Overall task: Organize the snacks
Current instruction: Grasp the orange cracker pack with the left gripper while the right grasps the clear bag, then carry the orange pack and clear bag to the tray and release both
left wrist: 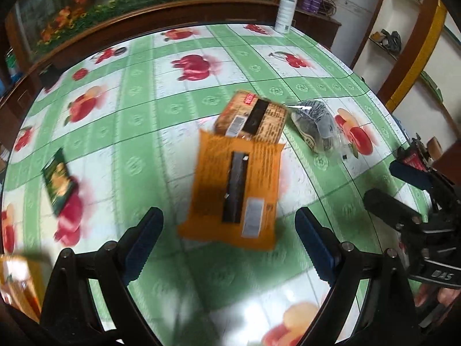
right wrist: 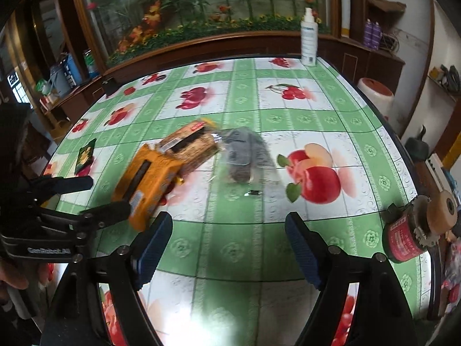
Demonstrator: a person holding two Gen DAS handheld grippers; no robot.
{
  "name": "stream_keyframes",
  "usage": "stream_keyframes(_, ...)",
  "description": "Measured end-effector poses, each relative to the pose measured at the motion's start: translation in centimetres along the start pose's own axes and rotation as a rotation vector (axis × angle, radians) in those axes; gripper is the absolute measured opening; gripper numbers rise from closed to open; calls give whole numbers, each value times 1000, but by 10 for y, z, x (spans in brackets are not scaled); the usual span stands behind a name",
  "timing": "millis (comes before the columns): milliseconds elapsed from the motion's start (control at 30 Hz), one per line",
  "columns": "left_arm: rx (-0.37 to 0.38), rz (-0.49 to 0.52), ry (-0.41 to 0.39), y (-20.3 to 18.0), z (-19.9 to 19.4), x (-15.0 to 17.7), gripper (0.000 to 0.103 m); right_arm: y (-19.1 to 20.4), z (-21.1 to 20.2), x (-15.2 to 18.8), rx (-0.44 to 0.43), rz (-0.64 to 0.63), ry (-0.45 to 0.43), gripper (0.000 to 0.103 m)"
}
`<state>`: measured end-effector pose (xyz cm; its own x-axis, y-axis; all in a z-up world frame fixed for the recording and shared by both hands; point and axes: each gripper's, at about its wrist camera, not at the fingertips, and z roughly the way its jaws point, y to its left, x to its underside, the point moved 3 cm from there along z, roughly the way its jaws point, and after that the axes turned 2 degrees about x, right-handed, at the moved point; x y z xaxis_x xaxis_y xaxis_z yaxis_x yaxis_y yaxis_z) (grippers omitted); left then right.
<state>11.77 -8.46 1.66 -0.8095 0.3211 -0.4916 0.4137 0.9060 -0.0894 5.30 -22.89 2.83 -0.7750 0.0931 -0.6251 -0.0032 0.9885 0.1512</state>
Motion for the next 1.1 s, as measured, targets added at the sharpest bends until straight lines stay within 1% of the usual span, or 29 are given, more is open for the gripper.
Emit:
stream_keyframes(133, 4, -15, 20, -2, 23, -9, 93, -11, 5, -14, 12, 14, -2, 84)
stream_keyframes(233, 1, -27, 35, -2, 36, -12, 93, -14, 17, -29, 4, 21, 8, 84)
stream_keyframes(467, -49, 4, 40, -2, 48, -17, 93, -21, 62, -50, -12, 32, 87, 84)
stream_keyframes(567, -56, 1, 33, 0, 49, -18, 93, -20, 81, -53, -51, 40, 124, 84)
stream_keyframes(600, -54, -3, 27, 0, 49, -18, 93, -18, 85, -52, -68, 37, 139, 83)
stream_keyframes(633, -59, -3, 21, 1, 48, -17, 89, -16, 87, -50, -63, 22, 136, 74)
stream_keyframes(667, -68, 3, 12, 0, 46, -16, 80, -15, 85, -49, -42, 3, 120, 65)
stream_keyframes(700, -68, 10, -1, 0, 44, -16, 73, -14, 83, -47, -44, 0, 117, 63)
stream_keyframes(733, -79, 17, -3, 0, 41, -15, 71, -14, 80, -44, -54, 5, 116, 61)
stream_keyframes(800, -75, 13, 5, 1, 39, -12, 71, -16, 74, -39, -63, 4, 112, 57)
stream_keyframes(933, -93, 18, -1, 2, 31, 0, 71, -15, 58, -26, -70, 12, 91, 57)
stream_keyframes(1100, -105, 12, -6, 1, 12, 19, 71, -5, 34, -10, -110, 16, 69, 57)
